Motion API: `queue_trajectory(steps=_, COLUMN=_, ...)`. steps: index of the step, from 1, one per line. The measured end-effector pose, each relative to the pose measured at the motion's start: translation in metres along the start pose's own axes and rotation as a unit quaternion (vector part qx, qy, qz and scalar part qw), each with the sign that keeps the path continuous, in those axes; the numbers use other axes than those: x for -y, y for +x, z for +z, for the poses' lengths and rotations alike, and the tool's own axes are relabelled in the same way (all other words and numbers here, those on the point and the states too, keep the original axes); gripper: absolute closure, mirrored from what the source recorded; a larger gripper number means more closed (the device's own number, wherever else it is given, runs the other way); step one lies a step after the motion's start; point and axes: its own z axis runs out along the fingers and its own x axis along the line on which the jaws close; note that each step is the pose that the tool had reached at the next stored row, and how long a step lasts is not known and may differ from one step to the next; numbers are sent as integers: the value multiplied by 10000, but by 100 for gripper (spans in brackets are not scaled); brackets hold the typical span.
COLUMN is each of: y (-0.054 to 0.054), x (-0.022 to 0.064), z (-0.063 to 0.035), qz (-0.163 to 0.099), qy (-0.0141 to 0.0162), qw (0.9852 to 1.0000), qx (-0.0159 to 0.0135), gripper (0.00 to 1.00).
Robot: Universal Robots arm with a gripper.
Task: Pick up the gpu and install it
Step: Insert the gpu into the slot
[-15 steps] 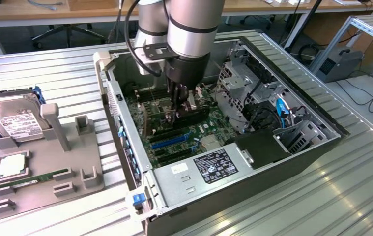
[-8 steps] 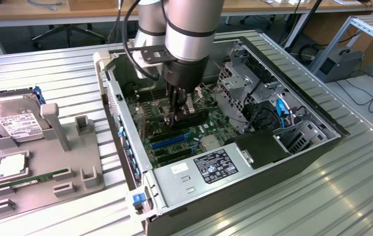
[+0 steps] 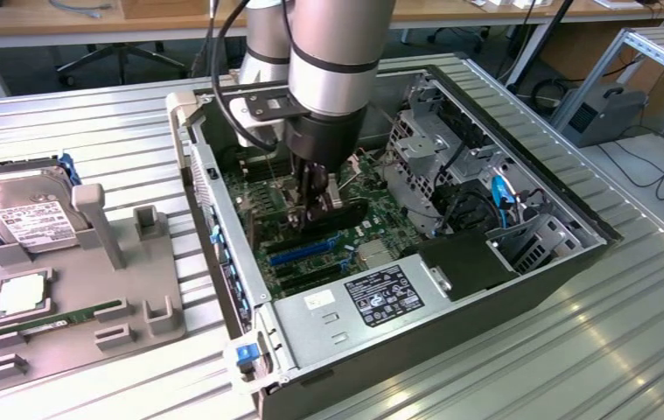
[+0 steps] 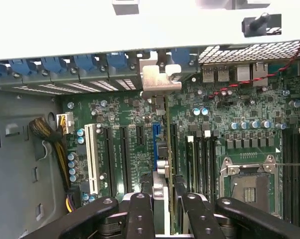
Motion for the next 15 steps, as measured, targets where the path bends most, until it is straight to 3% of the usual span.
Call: queue_trajectory(steps=15, y=36, x=-77, z=56, qz=0, qy=0, qw=10000, qx=-3, gripper=73)
